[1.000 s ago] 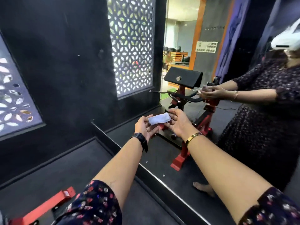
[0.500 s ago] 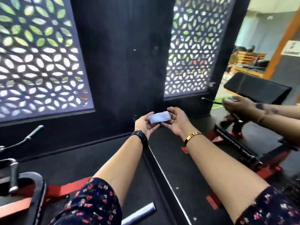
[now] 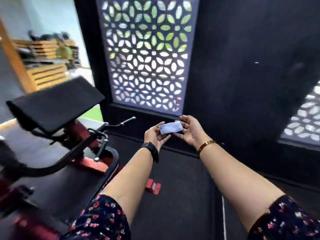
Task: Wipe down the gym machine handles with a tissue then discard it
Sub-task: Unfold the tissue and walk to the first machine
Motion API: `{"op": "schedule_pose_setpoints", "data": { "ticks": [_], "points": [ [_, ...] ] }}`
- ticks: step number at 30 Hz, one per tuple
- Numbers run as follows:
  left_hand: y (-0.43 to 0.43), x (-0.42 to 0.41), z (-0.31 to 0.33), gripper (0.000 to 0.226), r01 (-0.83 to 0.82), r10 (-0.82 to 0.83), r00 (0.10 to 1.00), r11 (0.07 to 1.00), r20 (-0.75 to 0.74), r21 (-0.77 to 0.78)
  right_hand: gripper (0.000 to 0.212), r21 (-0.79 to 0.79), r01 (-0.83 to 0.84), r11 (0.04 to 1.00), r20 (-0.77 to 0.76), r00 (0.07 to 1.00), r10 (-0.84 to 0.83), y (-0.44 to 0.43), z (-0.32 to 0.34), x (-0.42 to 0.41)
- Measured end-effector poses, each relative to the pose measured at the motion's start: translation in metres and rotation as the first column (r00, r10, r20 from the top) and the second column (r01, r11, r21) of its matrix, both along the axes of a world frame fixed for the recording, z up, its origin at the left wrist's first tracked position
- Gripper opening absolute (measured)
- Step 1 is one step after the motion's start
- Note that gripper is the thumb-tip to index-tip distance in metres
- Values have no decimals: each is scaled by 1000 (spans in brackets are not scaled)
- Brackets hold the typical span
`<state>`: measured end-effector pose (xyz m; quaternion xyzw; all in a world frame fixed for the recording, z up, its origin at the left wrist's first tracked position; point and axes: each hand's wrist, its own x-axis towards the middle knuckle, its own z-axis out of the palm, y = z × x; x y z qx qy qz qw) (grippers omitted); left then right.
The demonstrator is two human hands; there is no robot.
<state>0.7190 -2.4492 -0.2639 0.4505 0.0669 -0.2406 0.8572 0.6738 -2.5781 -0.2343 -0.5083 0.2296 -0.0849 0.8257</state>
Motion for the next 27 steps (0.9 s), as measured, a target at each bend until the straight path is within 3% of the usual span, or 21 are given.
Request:
{"op": "schedule_pose_setpoints", "data": {
  "ticks": [10,27],
  "points": [
    [104,41,4,35,-427,427,904,904,-14,39,14,41,-431,901,3,902,432,95,-6,94],
    [238,29,-13,37,-712,709,700,702,-81,-10,14,120,-659,743,5,749,663,247,-26,124]
  ]
}}
